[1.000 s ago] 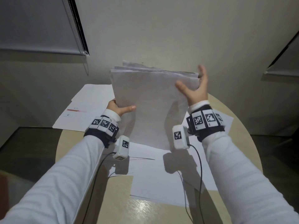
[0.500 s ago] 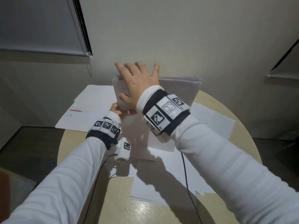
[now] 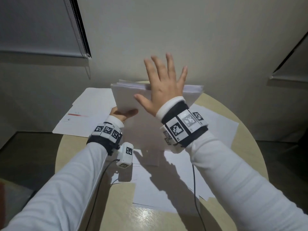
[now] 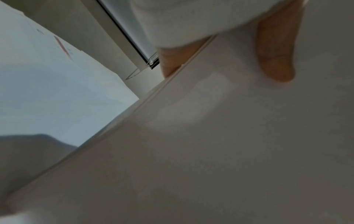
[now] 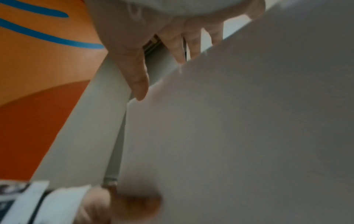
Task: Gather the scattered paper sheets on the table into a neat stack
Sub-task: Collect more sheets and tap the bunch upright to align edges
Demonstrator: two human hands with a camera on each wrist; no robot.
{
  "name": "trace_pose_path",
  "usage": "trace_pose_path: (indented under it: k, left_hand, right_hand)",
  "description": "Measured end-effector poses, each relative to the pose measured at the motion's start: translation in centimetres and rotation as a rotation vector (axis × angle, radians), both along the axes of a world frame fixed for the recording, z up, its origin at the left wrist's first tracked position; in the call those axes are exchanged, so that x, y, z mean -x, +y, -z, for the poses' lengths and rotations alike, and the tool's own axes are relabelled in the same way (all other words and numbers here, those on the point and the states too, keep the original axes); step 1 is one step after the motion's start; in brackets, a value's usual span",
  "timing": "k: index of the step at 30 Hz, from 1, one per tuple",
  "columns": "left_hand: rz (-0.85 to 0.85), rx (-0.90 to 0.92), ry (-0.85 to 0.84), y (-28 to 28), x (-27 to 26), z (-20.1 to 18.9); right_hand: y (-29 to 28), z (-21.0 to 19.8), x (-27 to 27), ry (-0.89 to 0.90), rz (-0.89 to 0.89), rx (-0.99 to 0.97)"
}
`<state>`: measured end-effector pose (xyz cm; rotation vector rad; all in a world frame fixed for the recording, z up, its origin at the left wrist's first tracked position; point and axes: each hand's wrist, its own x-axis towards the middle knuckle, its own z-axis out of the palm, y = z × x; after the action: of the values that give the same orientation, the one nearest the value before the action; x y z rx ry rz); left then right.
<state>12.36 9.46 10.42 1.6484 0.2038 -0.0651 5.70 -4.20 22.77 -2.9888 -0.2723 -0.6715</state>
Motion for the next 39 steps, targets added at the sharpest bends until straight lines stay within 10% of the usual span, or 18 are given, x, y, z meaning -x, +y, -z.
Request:
trace_pose_path:
  k: [3,8,13,19,29,33,39]
  left_hand:
    - [0.036,0.04,-0.05,-0.2,0.9,-0.8]
    - [-0.032,0.017,-0.034,0.3,0.3,-0.4]
    - [0.047,0.014,-0.076,0.7,0.7,-1.2]
    - [0.08,0.034,-0.096,0.5,0.4,-0.1]
    - [-0.013,-0.037,-0.134,-0.6,2.2,1.9]
    - [-0.117,0.002,-0.306,-1.7,1.5,-0.5]
    - [-0.055,-0.081,-0.117,-1.4,3.1,3.1]
  right_hand:
    - [-1.8,1.0,-0.4,0.085,0.041,0.017]
    - [-6.9,4.5,-0.9,-0.258,0.156,-0.707]
    - [-10.3,11.6,-1.7,0.358,0.057,-1.384]
    - [-9.9,13.6,-1.5,0.543,0.212,-1.352]
    - [-7.6,12.6,-1.6,0.272,0.309,-1.429]
    - [-6.9,9.8,-1.6,0.049,0.14,-1.782]
    - [-8.6,14.7,0.1,0.301,0.37,-1.315]
